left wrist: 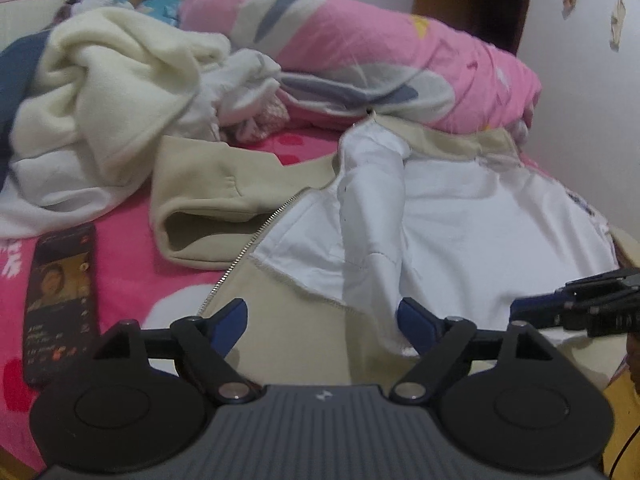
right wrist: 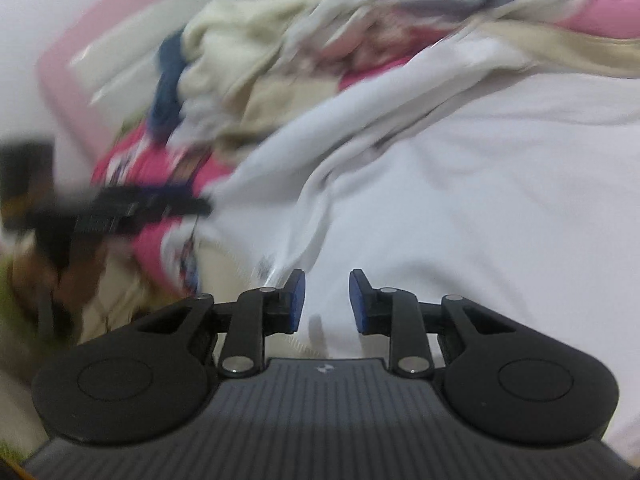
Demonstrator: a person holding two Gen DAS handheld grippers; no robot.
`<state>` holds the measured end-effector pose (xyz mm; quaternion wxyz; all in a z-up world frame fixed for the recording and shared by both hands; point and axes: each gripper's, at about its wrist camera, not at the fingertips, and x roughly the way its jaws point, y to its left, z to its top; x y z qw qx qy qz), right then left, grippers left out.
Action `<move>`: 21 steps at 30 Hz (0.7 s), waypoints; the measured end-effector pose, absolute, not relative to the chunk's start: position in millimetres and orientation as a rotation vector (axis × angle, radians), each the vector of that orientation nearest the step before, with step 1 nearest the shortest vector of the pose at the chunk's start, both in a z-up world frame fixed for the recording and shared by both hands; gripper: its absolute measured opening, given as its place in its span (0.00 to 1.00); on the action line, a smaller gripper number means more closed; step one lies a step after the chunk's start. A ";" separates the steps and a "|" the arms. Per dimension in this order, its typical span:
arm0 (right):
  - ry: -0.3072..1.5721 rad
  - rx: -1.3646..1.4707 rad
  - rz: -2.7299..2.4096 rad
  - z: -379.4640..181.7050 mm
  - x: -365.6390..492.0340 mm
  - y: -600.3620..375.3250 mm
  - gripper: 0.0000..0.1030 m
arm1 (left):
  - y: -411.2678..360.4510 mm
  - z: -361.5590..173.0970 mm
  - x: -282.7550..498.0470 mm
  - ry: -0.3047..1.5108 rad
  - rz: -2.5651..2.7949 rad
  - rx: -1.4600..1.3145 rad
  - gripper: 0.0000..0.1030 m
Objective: Fold clothes
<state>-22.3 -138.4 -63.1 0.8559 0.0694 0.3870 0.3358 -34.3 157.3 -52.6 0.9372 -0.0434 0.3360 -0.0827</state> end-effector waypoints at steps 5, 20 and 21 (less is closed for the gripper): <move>0.763 0.184 0.582 -76.1 -14.4 -124.2 0.32 | 173.0 -56.9 -40.4 0.670 -0.106 -0.130 0.82; 0.816 0.199 0.462 -105.8 7.9 -112.1 0.79 | 191.5 -97.4 -13.4 0.716 0.046 -0.140 0.35; 0.813 0.178 0.466 -106.3 7.3 -107.7 0.84 | 190.2 -97.2 -14.6 0.710 0.051 -0.129 0.28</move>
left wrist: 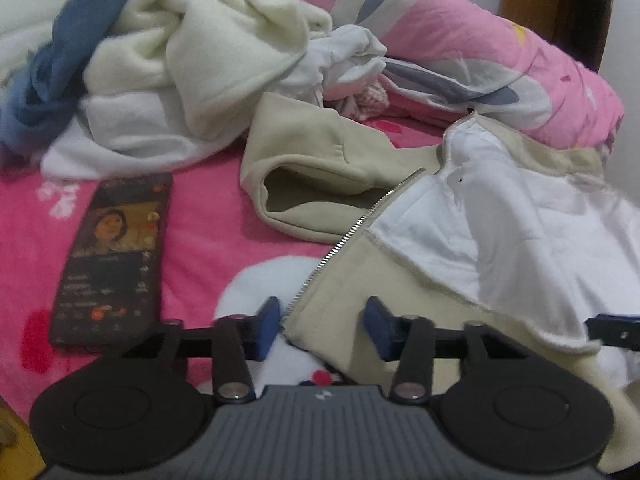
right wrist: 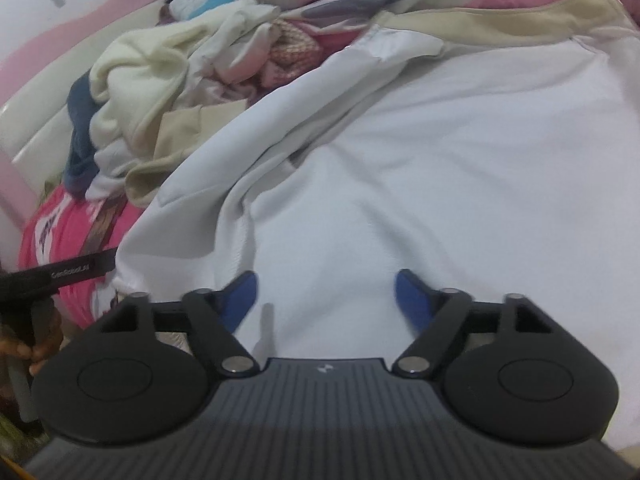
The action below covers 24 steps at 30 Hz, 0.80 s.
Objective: Fold clothes
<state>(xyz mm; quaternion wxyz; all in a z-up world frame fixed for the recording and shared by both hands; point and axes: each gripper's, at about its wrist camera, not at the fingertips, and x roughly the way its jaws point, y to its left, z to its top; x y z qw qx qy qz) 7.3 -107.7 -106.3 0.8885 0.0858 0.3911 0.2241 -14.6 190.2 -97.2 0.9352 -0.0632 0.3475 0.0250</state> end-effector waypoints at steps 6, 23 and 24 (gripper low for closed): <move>0.809 0.082 0.451 -105.9 4.1 -92.2 0.88 | 193.8 -77.2 -30.6 0.622 0.054 -0.178 0.02; 0.778 0.233 0.453 -108.0 1.4 -117.2 0.88 | 165.1 -29.7 -64.6 0.449 -0.135 -0.271 0.02; 0.776 0.247 0.455 -108.3 1.5 -118.8 0.88 | 161.4 -27.0 -64.3 0.441 -0.170 -0.291 0.02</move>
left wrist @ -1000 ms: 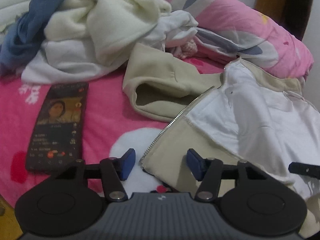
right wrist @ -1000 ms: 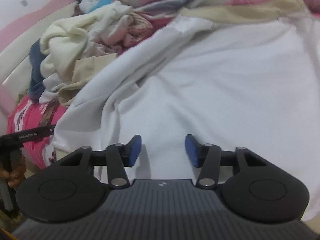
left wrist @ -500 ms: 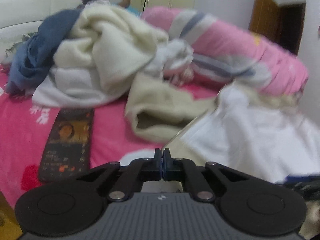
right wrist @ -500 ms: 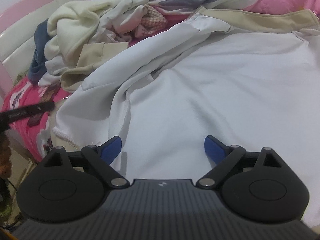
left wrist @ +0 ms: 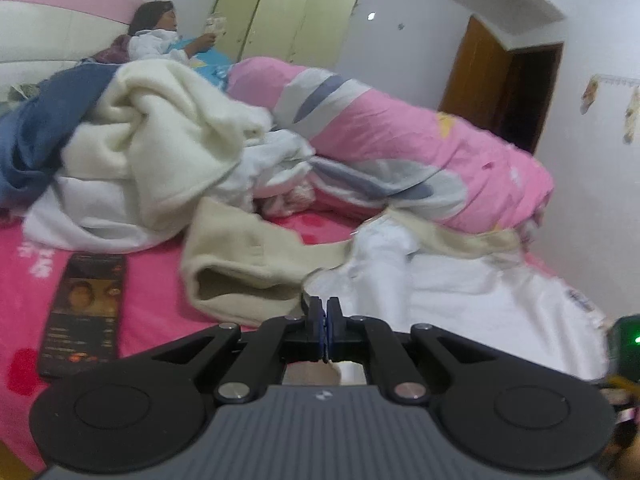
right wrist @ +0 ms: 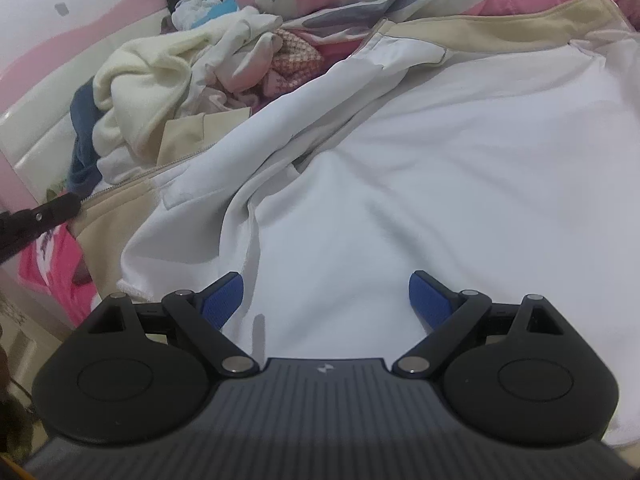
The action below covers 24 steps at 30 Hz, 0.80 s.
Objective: Fold clothes
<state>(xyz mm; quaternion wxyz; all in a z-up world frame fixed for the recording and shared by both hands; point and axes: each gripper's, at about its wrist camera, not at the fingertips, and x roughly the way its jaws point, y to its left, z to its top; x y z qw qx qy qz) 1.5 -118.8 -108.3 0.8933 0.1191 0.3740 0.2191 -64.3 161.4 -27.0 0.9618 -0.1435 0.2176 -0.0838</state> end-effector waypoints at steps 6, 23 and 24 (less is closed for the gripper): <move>0.736 0.414 0.441 -110.4 -2.2 -143.7 0.87 | 108.7 -6.2 -63.1 0.387 -0.436 -0.304 0.02; 0.602 0.949 0.440 -133.1 -18.6 -257.1 0.86 | -19.1 -74.0 -73.3 0.636 -0.739 0.025 0.03; 0.613 0.917 0.439 -132.0 -16.1 -253.0 0.86 | -19.1 -75.6 -74.6 0.644 -0.742 0.035 0.05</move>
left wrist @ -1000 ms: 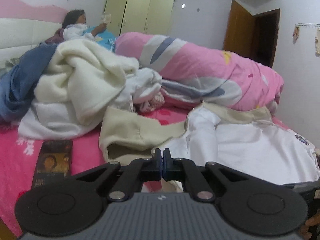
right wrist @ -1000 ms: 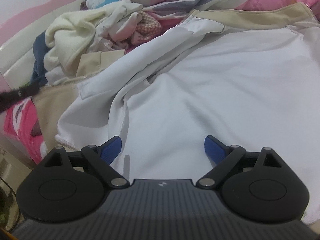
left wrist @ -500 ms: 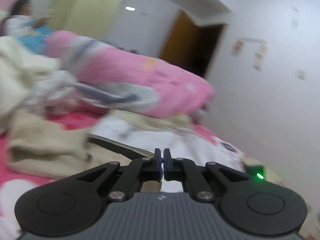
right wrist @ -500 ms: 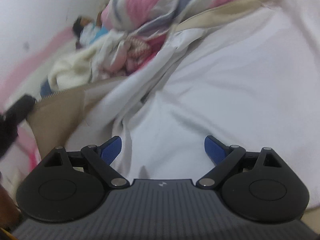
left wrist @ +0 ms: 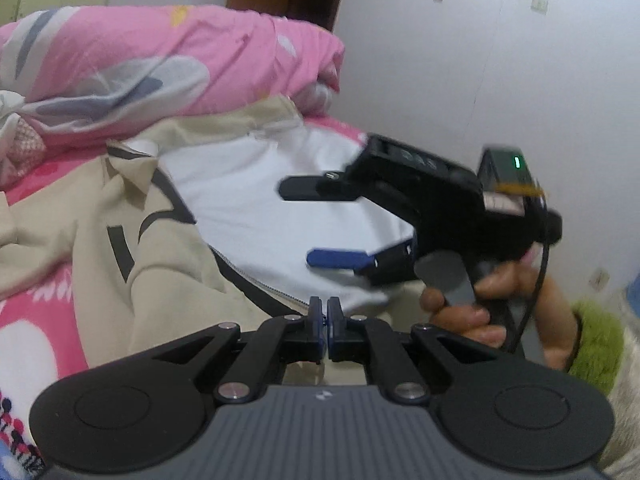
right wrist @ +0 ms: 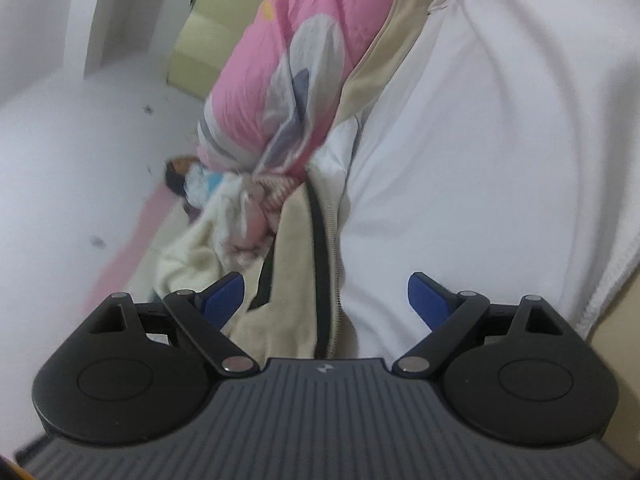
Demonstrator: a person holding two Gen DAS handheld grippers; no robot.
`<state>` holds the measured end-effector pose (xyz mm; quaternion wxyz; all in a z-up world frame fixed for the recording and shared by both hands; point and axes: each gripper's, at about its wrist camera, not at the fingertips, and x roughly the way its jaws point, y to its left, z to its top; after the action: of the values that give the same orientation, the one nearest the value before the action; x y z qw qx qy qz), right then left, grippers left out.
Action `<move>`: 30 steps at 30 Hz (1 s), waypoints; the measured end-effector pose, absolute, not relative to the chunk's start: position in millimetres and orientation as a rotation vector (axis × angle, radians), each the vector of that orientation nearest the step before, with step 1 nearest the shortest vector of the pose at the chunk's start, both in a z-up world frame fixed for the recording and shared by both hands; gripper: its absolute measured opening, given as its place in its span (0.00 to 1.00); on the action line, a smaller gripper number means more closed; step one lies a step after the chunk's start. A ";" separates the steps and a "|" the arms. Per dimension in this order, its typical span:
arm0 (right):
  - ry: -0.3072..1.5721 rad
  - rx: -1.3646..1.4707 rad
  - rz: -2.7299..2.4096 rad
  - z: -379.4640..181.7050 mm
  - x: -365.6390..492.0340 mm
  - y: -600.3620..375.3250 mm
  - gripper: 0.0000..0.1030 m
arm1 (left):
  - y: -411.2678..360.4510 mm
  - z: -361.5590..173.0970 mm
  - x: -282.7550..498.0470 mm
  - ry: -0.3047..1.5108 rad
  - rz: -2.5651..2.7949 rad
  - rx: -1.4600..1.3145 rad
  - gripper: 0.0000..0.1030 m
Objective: Fold clothes
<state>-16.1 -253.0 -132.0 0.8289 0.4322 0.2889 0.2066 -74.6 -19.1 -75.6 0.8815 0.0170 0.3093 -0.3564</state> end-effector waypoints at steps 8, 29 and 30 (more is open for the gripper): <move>0.656 0.795 0.418 -125.7 -16.3 -246.2 0.84 | 7.1 -55.7 -94.1 0.612 -0.783 0.007 0.52; 0.909 0.622 0.510 -109.1 -63.3 -220.8 0.62 | 67.1 -58.5 -118.4 0.605 -0.572 0.044 0.49; 0.926 0.613 0.505 -111.4 -60.6 -218.6 0.59 | 66.9 -59.6 -118.8 0.606 -0.574 0.044 0.46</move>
<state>-60.6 -218.6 -111.4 0.8197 0.2880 0.4346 0.2371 -118.8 66.9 -59.6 0.9140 0.0213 0.2941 -0.2785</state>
